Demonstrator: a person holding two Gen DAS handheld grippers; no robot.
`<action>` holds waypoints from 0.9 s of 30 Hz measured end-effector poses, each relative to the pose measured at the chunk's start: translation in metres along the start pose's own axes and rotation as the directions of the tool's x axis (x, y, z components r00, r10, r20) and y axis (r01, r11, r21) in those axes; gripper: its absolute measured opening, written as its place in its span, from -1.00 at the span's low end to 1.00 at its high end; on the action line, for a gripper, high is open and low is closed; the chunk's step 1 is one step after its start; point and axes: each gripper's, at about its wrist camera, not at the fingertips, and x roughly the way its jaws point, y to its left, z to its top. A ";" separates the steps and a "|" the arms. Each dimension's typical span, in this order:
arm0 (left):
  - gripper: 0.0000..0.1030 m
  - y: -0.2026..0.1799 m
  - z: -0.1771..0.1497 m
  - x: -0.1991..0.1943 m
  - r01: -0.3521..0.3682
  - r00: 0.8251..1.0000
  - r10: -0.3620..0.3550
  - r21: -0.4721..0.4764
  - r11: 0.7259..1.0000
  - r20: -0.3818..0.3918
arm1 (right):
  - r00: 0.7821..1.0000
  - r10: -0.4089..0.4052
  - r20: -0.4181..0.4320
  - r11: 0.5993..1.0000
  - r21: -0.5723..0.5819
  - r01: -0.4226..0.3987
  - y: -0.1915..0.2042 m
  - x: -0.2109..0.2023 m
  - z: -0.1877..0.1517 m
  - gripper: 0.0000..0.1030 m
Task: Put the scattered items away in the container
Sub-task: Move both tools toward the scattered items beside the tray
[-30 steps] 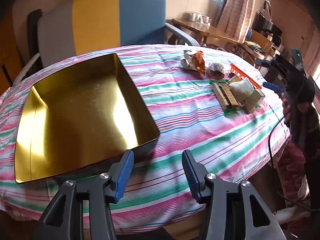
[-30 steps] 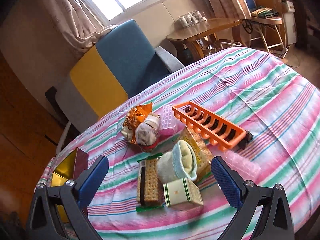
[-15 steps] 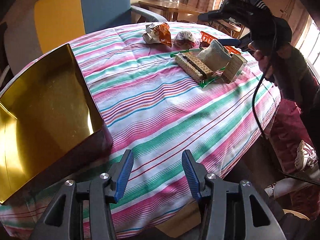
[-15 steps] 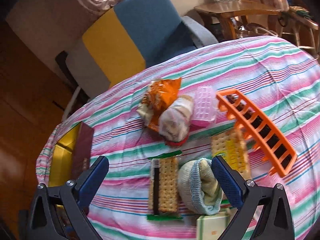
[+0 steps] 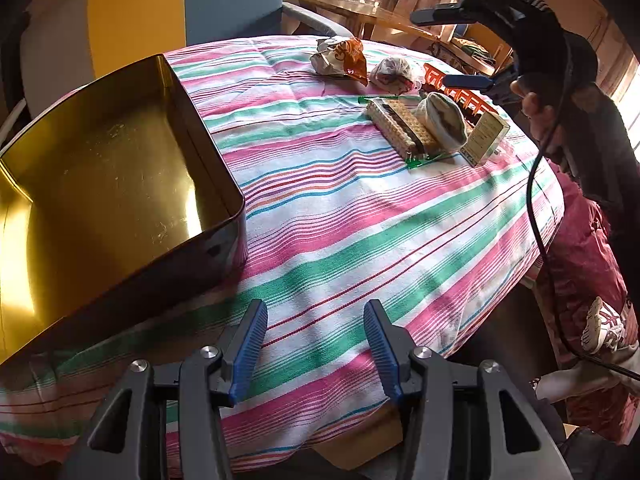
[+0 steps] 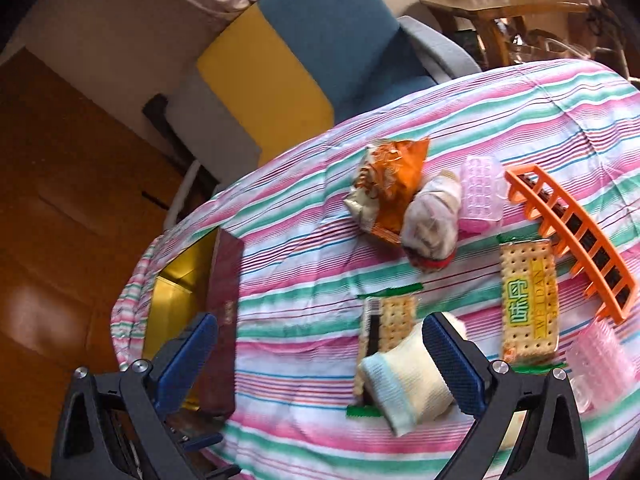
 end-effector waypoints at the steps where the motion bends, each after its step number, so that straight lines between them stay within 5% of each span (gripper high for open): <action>1: -0.01 0.001 0.000 0.001 -0.004 1.000 0.004 -0.003 1.000 -0.003 | 1.000 -0.010 -0.013 1.000 0.013 0.010 -0.003 0.009 0.003 1.00; 9: -0.01 0.007 -0.004 0.005 -0.022 1.000 0.021 -0.020 1.000 -0.018 | 0.976 -0.079 -0.205 0.996 0.026 0.086 0.000 0.076 0.019 1.00; 15: 0.00 0.008 -0.004 0.007 -0.009 1.000 0.008 -0.037 0.999 -0.023 | 0.945 0.115 -0.307 0.993 0.027 -0.112 0.031 0.091 0.001 1.00; 18: 0.07 0.011 -0.005 0.007 0.016 1.000 -0.017 -0.053 0.998 -0.019 | 0.906 0.257 -0.336 0.965 0.046 -0.257 0.050 0.091 -0.013 1.00; 20: 0.09 0.013 -0.005 0.006 0.033 0.999 -0.035 -0.067 0.997 -0.015 | 0.908 0.282 -0.311 0.957 0.019 -0.290 0.060 0.081 -0.019 1.00; 22: 0.09 0.013 -0.006 0.005 0.041 0.999 -0.042 -0.077 0.996 -0.012 | 0.938 0.243 -0.248 0.966 -0.029 -0.258 0.064 0.064 -0.018 1.00; 25: 0.16 0.012 -0.006 0.006 0.045 0.999 -0.046 -0.079 0.996 -0.011 | 0.989 0.080 -0.121 0.992 -0.087 -0.090 0.053 0.041 -0.007 1.00; 27: 0.26 0.009 -0.006 0.007 0.047 0.999 -0.048 -0.074 0.996 -0.012 | 0.994 -0.055 -0.092 0.995 -0.086 0.047 0.038 0.039 -0.001 1.00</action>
